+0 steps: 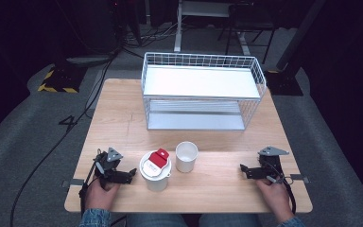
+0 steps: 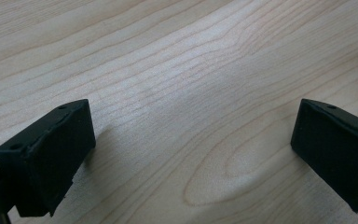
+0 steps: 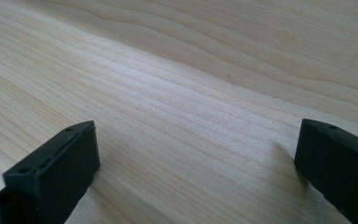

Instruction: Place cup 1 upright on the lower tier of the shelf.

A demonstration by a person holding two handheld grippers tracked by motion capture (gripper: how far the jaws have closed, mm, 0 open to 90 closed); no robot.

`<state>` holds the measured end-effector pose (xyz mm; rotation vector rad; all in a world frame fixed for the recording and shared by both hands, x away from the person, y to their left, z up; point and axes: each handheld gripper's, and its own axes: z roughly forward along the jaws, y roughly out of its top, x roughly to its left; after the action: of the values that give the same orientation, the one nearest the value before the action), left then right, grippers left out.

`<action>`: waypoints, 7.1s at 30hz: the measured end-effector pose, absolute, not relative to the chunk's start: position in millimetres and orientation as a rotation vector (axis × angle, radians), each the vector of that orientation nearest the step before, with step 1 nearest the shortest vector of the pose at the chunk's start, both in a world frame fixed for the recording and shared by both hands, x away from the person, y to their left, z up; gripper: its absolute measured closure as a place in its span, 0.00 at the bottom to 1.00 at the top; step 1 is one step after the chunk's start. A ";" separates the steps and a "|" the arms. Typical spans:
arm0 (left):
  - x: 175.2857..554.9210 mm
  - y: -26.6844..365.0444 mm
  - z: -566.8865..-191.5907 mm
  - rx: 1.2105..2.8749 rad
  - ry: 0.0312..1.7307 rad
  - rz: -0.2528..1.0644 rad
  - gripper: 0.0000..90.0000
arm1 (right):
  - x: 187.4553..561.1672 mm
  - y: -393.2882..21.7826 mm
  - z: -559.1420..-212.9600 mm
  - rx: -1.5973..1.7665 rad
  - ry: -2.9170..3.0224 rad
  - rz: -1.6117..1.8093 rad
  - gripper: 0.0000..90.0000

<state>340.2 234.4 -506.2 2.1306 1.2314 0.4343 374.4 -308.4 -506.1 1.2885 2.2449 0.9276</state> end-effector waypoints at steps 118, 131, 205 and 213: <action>347.5 241.5 -506.3 2.100 1.285 0.452 0.01 | 377.0 -120.9 -485.9 0.671 2.547 1.309 0.08; 347.5 241.5 -506.2 2.101 1.284 0.453 0.01 | 379.9 -114.9 -494.5 0.628 2.522 1.325 0.25; 347.5 241.5 -506.3 2.100 1.285 0.453 0.01 | 470.6 -145.2 -438.0 0.769 2.303 1.286 0.26; 347.5 241.5 -506.3 2.100 1.284 0.453 0.01 | 485.2 -149.1 -444.3 0.795 2.280 1.261 0.26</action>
<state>347.5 241.5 -506.3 2.0998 1.2845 0.4531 485.2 -149.1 -444.3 0.7951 2.2801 1.2606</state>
